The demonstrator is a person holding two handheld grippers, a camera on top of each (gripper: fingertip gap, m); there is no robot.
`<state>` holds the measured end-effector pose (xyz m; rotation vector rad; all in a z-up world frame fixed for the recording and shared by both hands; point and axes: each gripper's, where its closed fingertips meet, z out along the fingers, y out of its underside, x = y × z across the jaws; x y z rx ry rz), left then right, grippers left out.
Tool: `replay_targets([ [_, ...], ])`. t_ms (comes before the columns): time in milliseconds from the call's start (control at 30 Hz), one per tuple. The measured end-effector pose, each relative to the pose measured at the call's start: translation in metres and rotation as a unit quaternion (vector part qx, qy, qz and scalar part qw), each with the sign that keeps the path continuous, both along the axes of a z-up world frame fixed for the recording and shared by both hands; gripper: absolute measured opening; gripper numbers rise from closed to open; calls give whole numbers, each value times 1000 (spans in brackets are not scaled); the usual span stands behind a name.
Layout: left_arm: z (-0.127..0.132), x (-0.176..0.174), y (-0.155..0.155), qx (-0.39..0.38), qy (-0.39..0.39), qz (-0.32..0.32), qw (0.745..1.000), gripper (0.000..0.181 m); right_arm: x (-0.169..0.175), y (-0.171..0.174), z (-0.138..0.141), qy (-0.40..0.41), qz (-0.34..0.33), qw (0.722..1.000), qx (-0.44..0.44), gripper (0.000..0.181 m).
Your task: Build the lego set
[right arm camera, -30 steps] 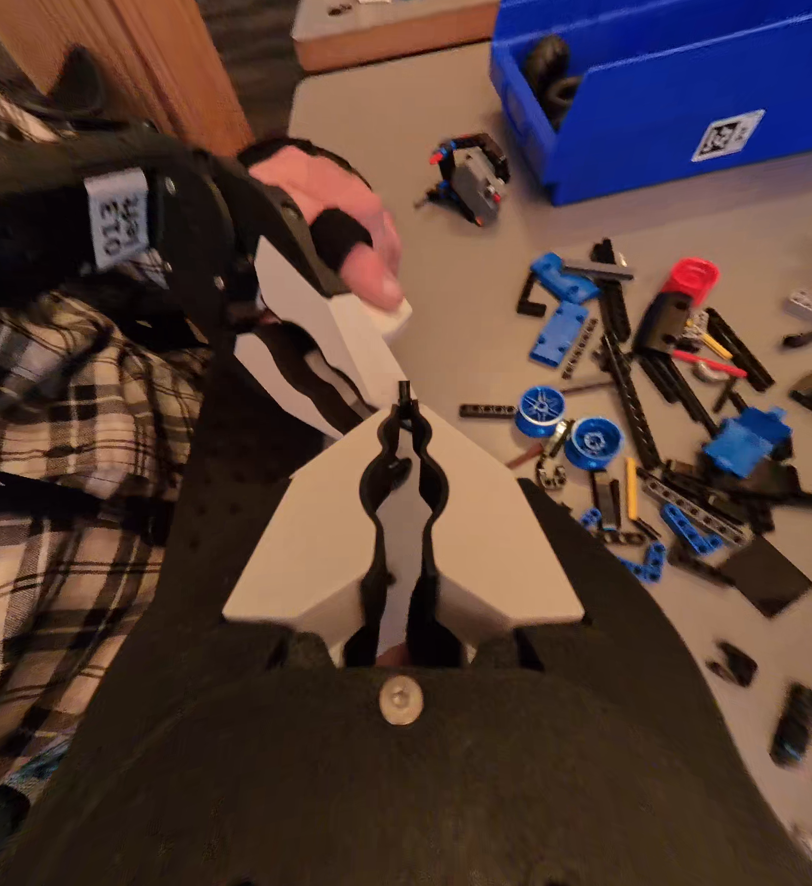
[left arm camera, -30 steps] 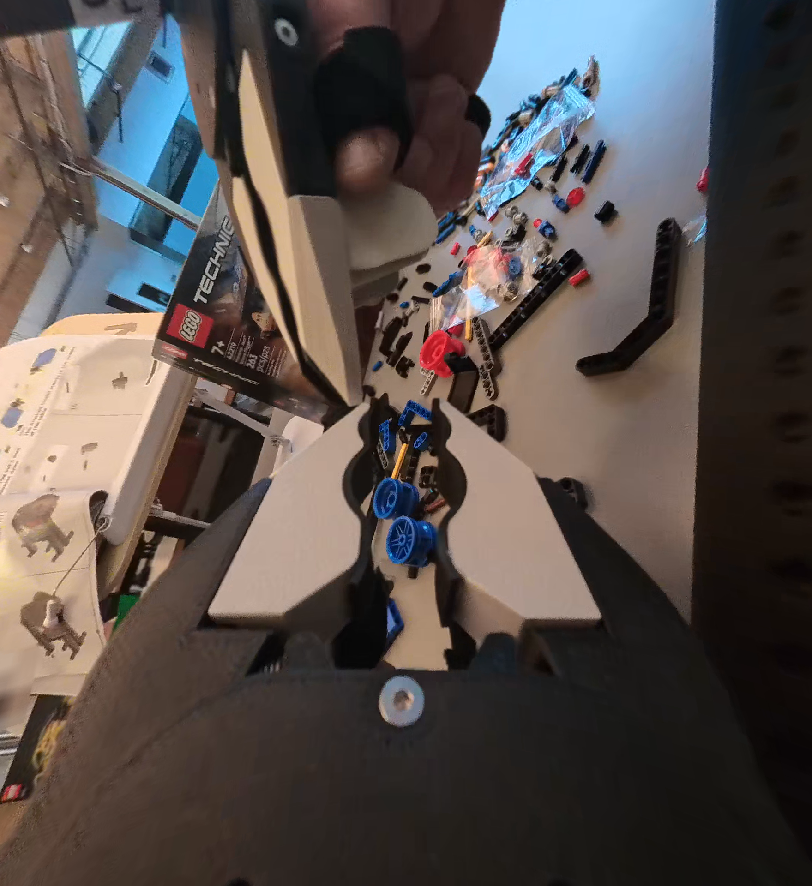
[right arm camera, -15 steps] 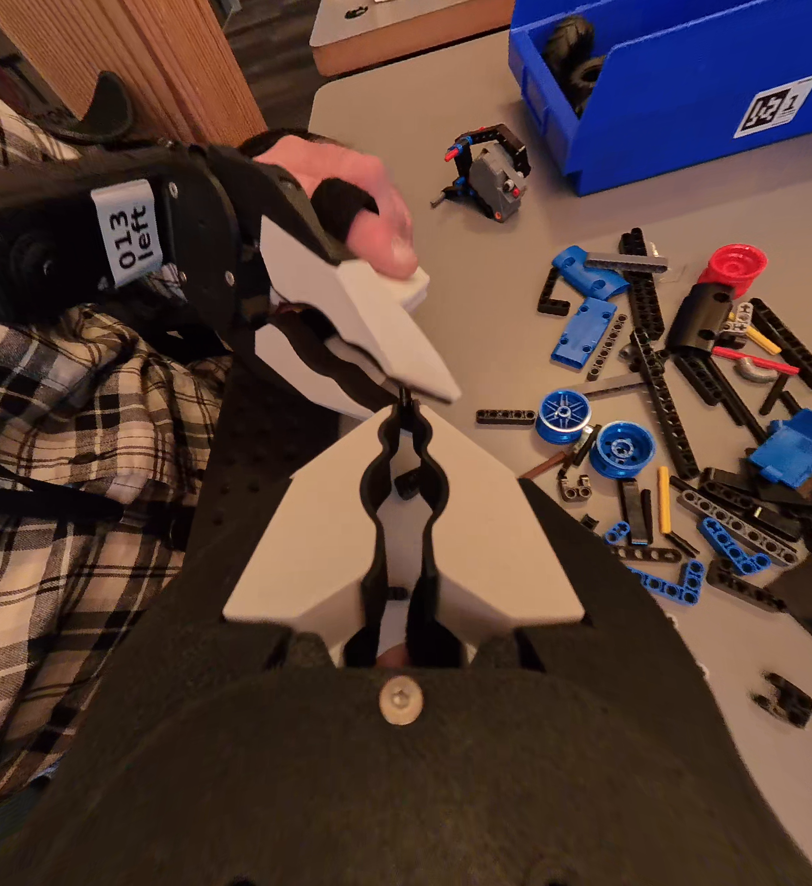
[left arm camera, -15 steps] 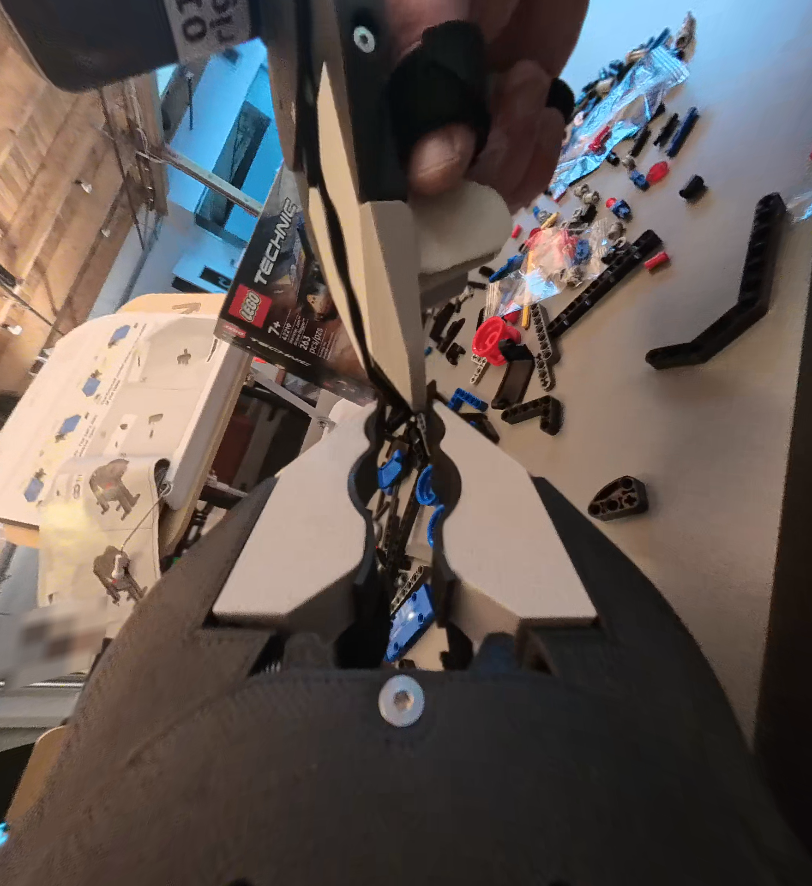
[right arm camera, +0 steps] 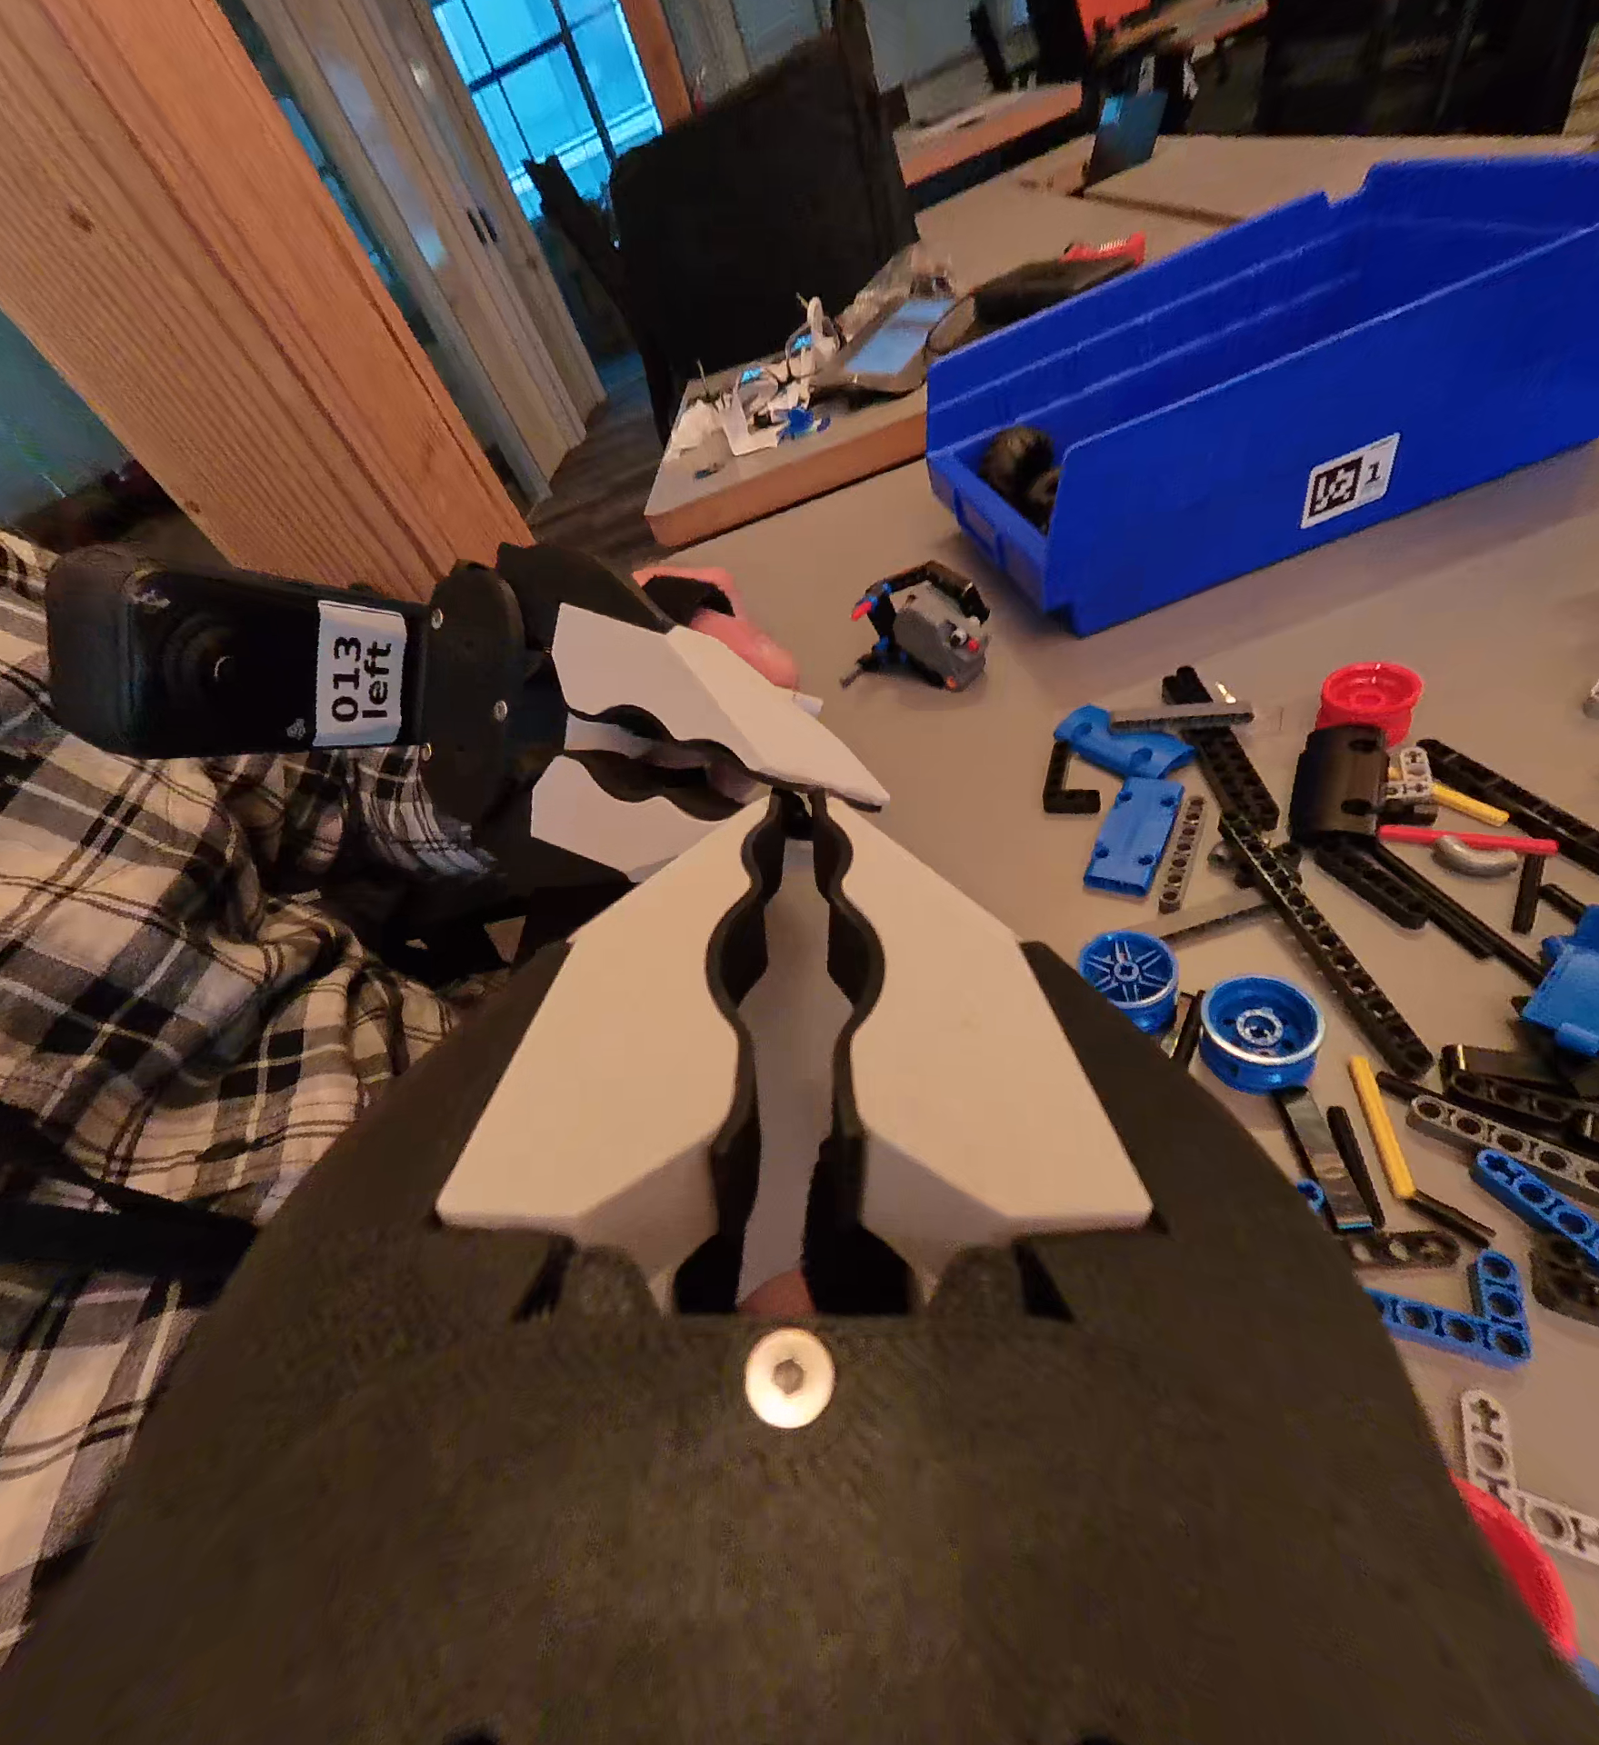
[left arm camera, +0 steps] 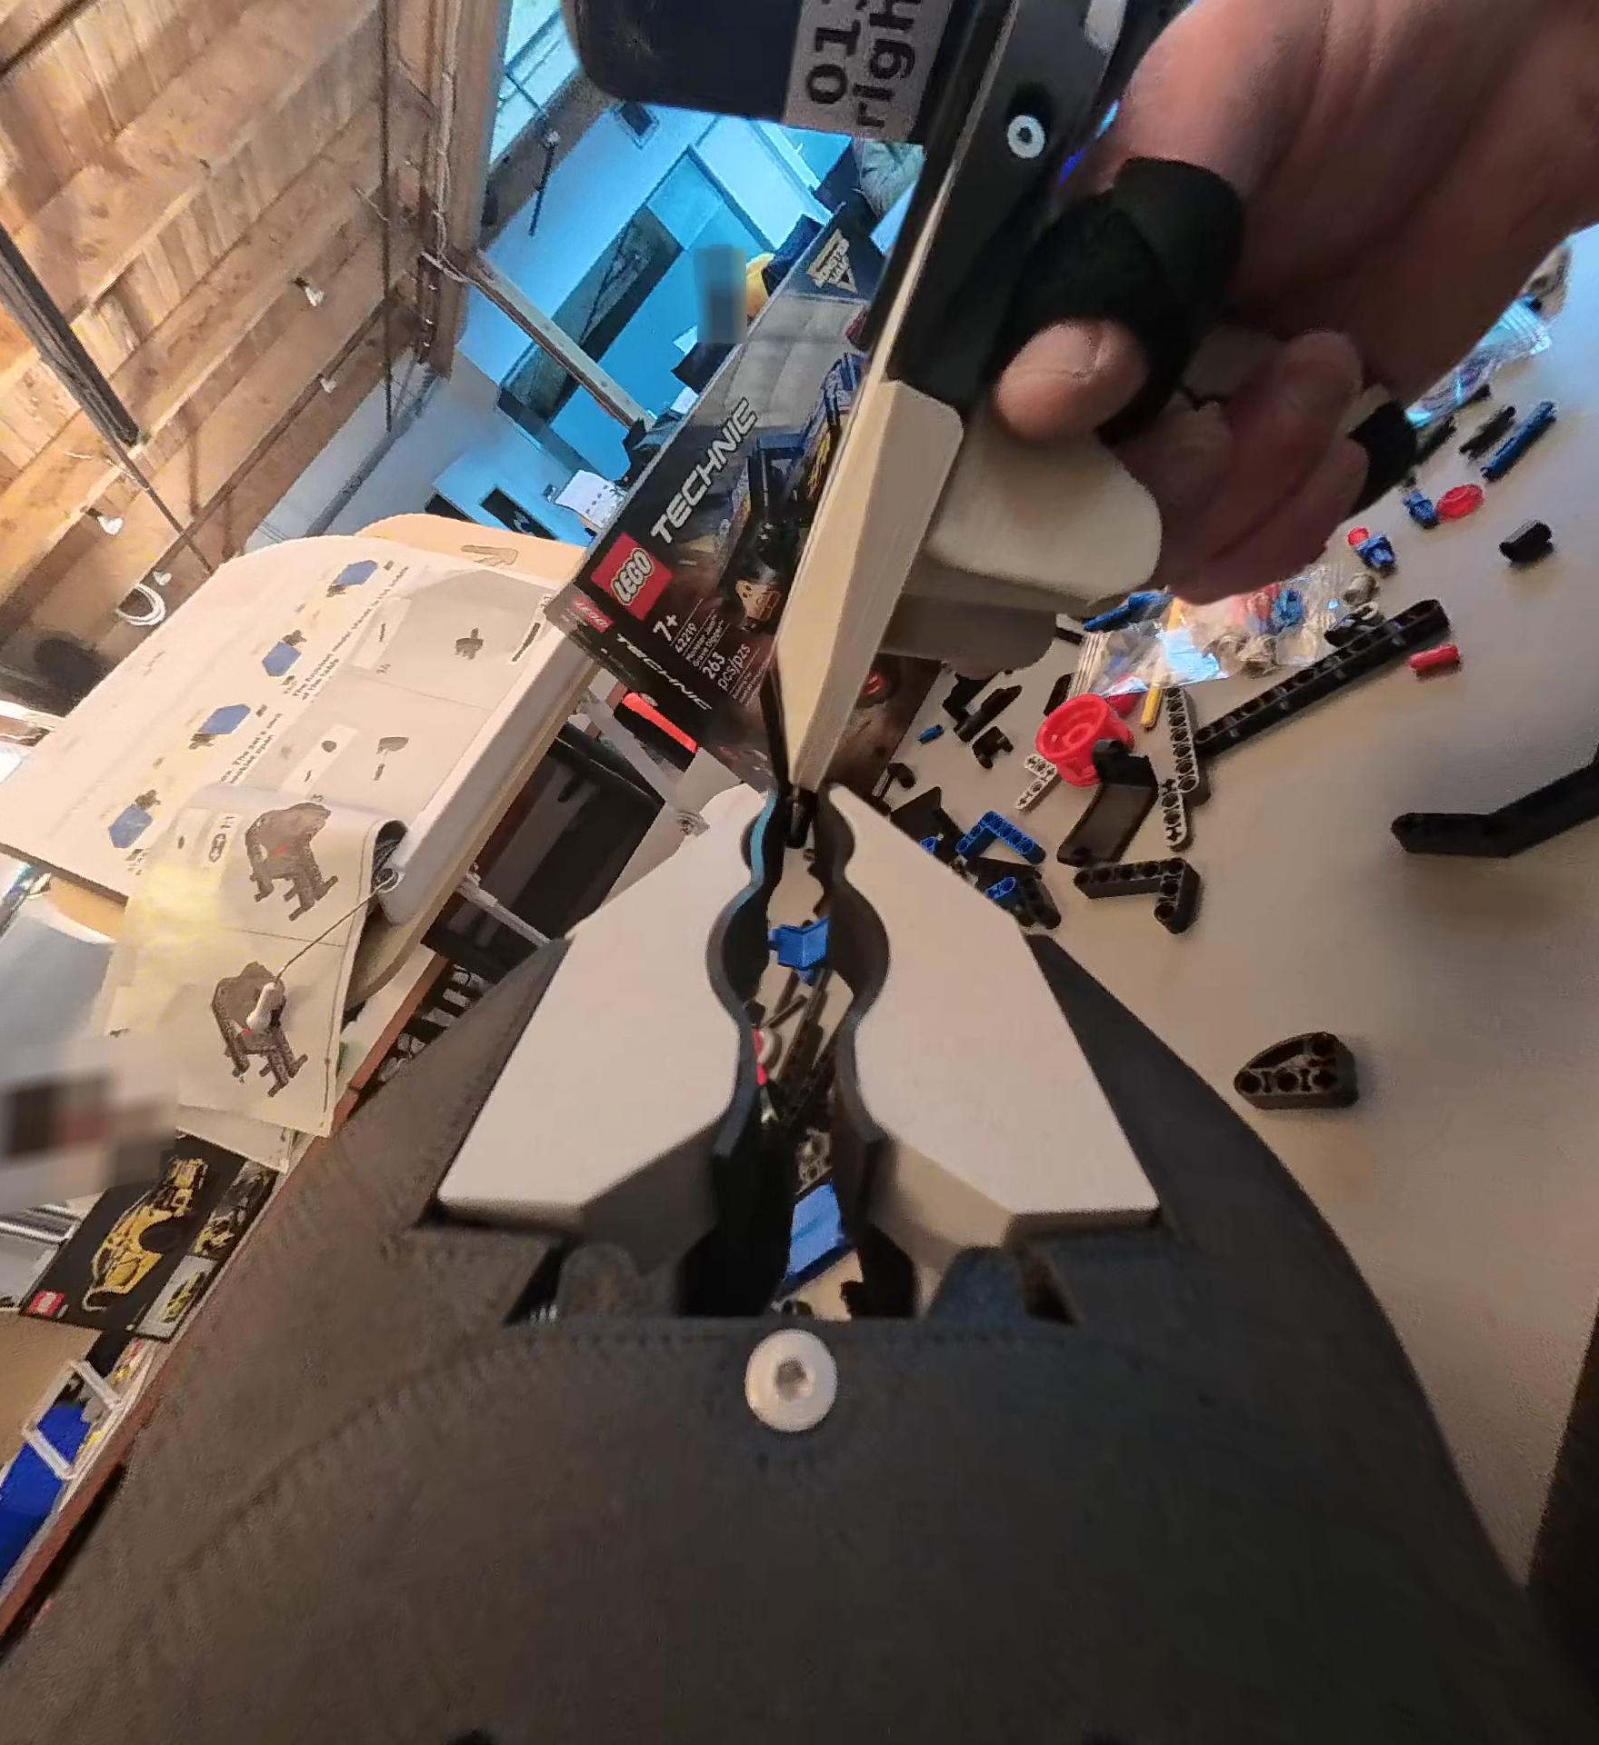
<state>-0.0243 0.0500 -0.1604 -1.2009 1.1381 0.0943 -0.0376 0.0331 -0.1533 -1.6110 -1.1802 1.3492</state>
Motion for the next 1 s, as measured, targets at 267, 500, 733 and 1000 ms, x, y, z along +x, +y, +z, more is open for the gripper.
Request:
replay_targets([
  [267, 4, -1, -2, 17, -1, -1, 1000, 3, 0, -3, 4, 8, 6, 1000, 9, 4],
  [500, -9, -2, 1, -36, 1, -7, 999, 8, 2, -1, -1, -13, -7, 999, 42, 3],
  [733, -100, -3, -34, -325, 79, -70, 940, 44, 20, 1, -64, -213, 30, 962, 166, 2],
  [1000, -132, 5, -46, -416, 110, -78, 899, 37, 17, -17, -111, -303, 107, 927, 195, 2],
])
